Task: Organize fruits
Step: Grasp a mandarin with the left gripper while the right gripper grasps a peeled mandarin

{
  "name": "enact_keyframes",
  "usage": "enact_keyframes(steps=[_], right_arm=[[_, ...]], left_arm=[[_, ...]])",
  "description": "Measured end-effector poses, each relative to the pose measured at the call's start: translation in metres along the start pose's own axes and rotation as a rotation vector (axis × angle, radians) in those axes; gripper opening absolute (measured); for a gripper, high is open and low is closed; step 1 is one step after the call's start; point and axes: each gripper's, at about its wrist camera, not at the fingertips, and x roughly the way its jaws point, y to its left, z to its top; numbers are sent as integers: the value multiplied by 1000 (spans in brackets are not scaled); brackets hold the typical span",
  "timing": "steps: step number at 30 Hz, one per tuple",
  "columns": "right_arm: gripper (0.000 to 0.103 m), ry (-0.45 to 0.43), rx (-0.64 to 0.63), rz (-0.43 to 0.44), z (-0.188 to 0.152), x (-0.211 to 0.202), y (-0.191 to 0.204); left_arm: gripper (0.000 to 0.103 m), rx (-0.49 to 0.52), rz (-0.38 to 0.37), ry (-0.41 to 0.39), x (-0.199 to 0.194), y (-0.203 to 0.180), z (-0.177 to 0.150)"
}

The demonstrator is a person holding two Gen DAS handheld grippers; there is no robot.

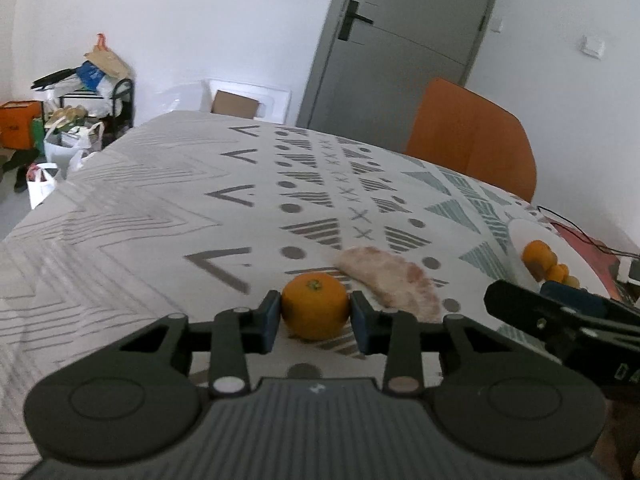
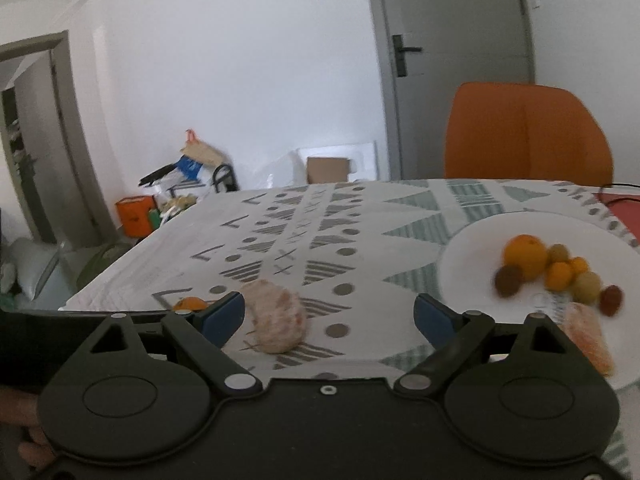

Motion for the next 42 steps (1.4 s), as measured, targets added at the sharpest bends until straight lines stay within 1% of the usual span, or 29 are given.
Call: enact_keyframes(steps=[6,14,16,19,20,21,23,24,28,33,41,42], right_arm=[[84,34,-16,17,1,15,10],[81,79,-55,33,0,35,24],[78,93,-55,34,-2,41,27],[71,110,-57,42,-5,45,29],[66,120,-58,45,-7,46,30],[58,134,-56,52,-8,48,31],[48,144,-62,63,-9,46,33],[46,147,-68,65,-9,45,34],[47,157,-73,62,-7,45,36],[49,159,-91,29,-3,53,40],[52,147,-160,-14,-1,68,50],[50,145,-167,-16,-2,68,51]], left_arm=[[36,-35,15,-11,-7,17,1],[36,-72,37,-22,-11,33,1],[36,-76,42,-25,-12,37,2],[36,-75,43,-29,-12,41,1],[36,-74,41,-28,-11,41,1],[36,-72,43,-28,-10,40,1],[37,-62,48,-31,-9,39,-1],[37,-59,50,-34,-9,39,-1],[38,-68,49,-46,-7,40,-1],[38,-68,39,-50,-8,42,-2],[37,-102,6,-51,-11,51,-1],[37,-102,7,-50,-11,51,-1]])
